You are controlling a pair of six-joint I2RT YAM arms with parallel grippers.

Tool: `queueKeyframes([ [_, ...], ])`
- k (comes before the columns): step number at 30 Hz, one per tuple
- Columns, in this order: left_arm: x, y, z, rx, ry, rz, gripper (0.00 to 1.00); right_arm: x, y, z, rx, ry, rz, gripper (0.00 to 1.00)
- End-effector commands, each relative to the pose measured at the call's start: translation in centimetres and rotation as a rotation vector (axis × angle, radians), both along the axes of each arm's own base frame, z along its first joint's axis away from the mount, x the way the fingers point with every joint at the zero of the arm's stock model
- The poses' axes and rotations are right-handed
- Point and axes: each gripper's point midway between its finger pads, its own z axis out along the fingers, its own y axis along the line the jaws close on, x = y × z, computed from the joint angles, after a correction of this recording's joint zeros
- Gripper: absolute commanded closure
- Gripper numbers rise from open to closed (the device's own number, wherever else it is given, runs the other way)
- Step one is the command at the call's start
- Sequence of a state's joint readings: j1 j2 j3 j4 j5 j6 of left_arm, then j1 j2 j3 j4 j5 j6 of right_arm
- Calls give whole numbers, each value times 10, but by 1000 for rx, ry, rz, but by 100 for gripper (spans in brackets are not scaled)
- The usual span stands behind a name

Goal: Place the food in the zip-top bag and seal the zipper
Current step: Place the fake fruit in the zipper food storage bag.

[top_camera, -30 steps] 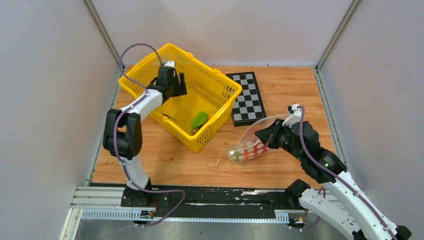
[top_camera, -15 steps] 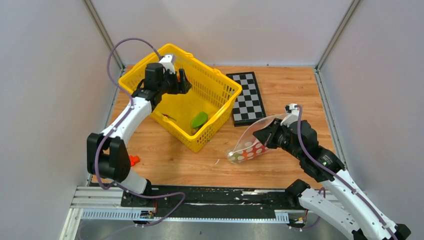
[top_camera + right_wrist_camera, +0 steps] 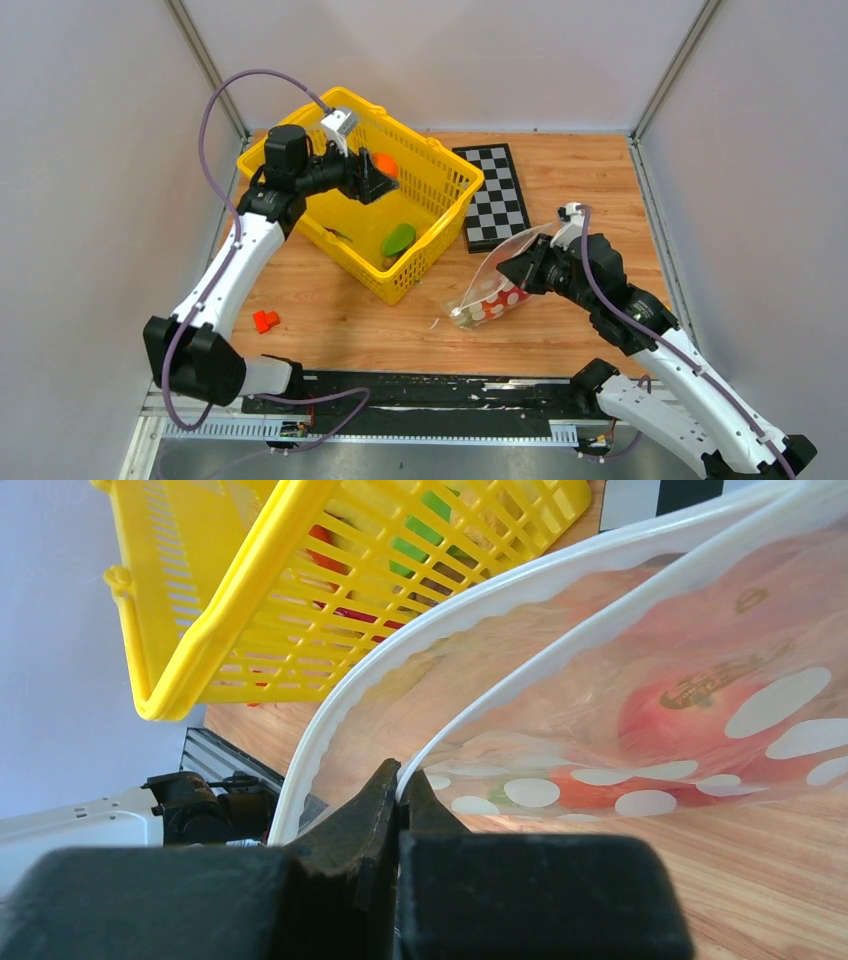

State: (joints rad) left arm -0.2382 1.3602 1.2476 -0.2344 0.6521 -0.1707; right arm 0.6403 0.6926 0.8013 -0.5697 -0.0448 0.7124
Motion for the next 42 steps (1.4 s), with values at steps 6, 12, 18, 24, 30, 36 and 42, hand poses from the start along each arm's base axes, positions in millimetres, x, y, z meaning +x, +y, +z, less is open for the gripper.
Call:
queueKeyframes([
  [6,-141,-85,86,-130,-198,-494,56,6,11,21,54,-51,24,100],
  [12,-191,-125,76,-128,-176,-650,56,7,10,22,58,-50,13,100],
  [18,-213,-161,50,-105,-98,-732,57,8,7,24,73,-61,-11,100],
  [24,-237,-198,28,-74,-66,-787,57,10,8,25,71,-61,-11,100],
  [30,-214,-209,-5,67,-44,-682,61,8,7,23,65,-58,-8,100],
  [36,-167,-194,-51,310,-40,-463,61,5,6,30,85,-80,0,100],
  [42,-152,-193,-59,359,-30,-395,63,2,0,34,72,-94,-9,100],
])
